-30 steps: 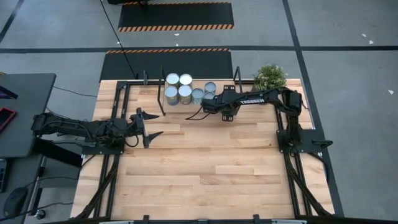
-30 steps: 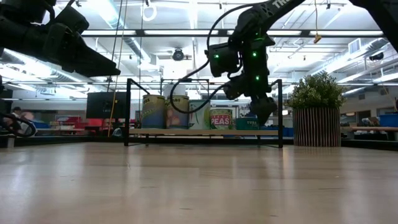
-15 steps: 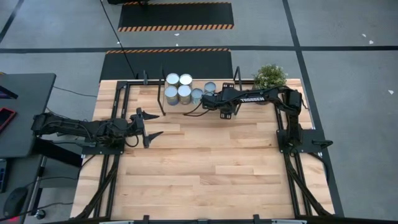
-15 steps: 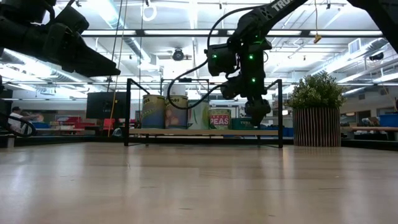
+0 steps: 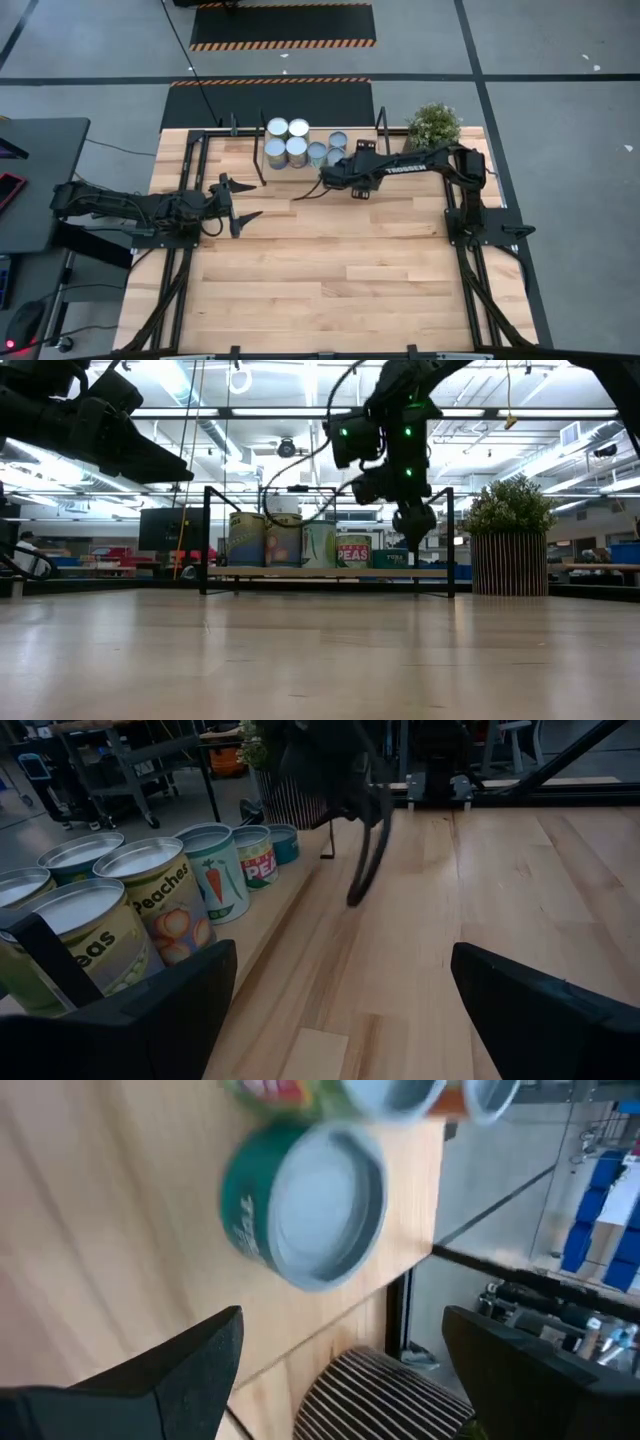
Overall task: Pick and place cans onto a shelf
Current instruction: Return to Home Position
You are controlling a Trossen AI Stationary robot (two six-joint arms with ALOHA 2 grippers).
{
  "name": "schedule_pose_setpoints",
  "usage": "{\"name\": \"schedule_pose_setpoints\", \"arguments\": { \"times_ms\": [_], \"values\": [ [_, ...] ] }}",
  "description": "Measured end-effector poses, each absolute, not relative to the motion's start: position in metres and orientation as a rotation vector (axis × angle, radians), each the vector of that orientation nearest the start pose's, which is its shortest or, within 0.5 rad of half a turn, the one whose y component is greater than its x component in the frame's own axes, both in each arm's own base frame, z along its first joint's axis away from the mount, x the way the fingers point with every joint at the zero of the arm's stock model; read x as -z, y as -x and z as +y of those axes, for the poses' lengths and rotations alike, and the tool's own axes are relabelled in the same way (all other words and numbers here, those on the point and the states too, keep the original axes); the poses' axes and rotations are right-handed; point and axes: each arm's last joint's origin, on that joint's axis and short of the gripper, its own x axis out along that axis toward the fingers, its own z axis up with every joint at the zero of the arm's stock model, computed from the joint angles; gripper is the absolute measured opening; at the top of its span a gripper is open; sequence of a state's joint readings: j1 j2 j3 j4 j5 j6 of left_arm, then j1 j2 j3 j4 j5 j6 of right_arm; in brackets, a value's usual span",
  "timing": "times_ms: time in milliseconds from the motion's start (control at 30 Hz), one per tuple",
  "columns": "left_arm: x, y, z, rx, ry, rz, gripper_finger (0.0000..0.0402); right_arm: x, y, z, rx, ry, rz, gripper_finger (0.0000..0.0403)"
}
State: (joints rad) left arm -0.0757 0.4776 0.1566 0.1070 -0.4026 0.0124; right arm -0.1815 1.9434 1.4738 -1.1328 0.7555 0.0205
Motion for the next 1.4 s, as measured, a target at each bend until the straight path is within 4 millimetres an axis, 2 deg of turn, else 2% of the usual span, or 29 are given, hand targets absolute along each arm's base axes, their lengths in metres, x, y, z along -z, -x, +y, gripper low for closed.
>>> {"name": "schedule_pose_setpoints", "arguments": {
  "times_ms": [367, 567, 767, 900, 1033, 1200, 1400],
  "values": [
    [-0.184, -0.13, 0.002, -0.324, -0.065, 0.22, 0.0375, -0.238, -0.372, -0.045, 0.743, 0.388, 1.388, 0.0349],
    [-0.183, -0.129, 0.002, -0.324, -0.065, 0.221, 0.0375, -0.254, -0.381, -0.018, 0.689, 0.311, 1.295, 0.0349],
    [-0.185, -0.13, 0.001, -0.322, -0.07, 0.21, 0.0375, -0.258, -0.379, 0.016, 0.655, 0.282, 1.235, 0.0349],
    [-0.187, -0.13, 0.001, -0.289, -0.067, 0.185, 0.0375, -0.254, -0.368, 0.033, 0.644, 0.28, 1.21, 0.0349],
    [-0.19, -0.131, 0.0, -0.269, -0.079, 0.162, 0.0375, -0.252, -0.349, 0.042, 0.657, 0.244, 1.149, 0.0349],
    [-0.194, -0.131, 0.0, -0.268, -0.121, 0.126, 0.0375, -0.248, -0.323, 0.046, 0.642, 0.155, 1.009, 0.0349],
    [-0.197, -0.132, 0.0, -0.269, -0.147, 0.094, 0.0375, -0.243, -0.29, 0.043, 0.527, -0.002, 0.794, 0.0349]
  ]
}}
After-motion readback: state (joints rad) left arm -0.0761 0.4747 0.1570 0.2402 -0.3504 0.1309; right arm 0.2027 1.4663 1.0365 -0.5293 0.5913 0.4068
